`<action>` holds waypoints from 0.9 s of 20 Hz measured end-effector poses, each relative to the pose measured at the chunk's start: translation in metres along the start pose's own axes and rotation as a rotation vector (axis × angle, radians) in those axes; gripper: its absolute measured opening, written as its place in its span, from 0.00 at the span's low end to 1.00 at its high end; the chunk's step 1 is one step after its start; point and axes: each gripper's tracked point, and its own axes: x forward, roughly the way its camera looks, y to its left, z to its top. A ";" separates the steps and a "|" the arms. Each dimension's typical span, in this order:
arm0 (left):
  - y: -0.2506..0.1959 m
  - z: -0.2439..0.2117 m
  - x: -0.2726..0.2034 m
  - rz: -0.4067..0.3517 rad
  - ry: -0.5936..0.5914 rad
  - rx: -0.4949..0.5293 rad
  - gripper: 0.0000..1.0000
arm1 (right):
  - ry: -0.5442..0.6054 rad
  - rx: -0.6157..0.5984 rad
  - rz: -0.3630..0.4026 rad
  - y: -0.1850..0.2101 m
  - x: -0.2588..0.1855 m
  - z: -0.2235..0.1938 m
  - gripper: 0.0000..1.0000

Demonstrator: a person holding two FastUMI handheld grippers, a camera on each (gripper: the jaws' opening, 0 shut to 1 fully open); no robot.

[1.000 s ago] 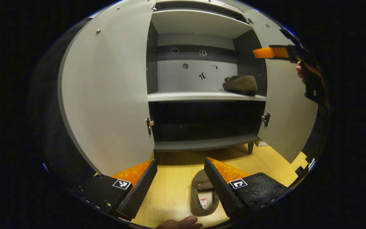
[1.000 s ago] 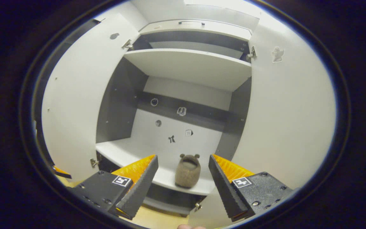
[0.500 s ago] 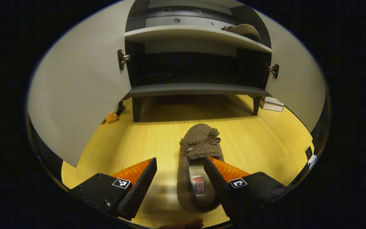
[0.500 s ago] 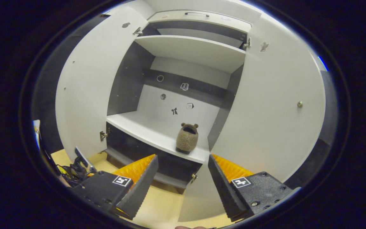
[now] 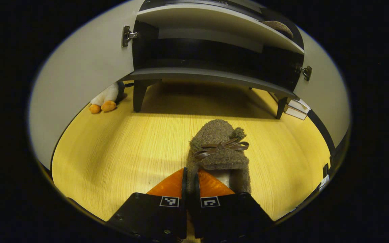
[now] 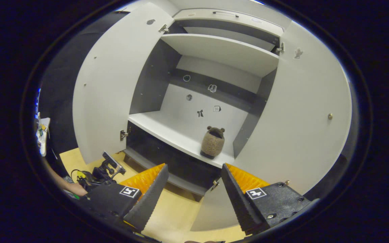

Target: Grab one shoe with the right hand and put it into the shoe cabinet, grab the other shoe with the left hand and put it into the shoe cabinet; then close the right door with the right hand and the left door with the left hand.

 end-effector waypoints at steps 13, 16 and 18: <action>-0.035 0.188 -0.128 0.008 -0.247 0.003 0.08 | -0.077 0.110 0.032 -0.013 0.001 0.003 0.99; -0.031 0.256 -0.139 0.041 -0.284 -0.007 0.09 | -0.155 0.016 -0.021 -0.025 -0.005 0.023 0.99; -0.031 0.297 -0.132 0.039 -0.293 -0.032 0.08 | -0.208 -0.041 -0.041 -0.026 -0.013 0.034 0.99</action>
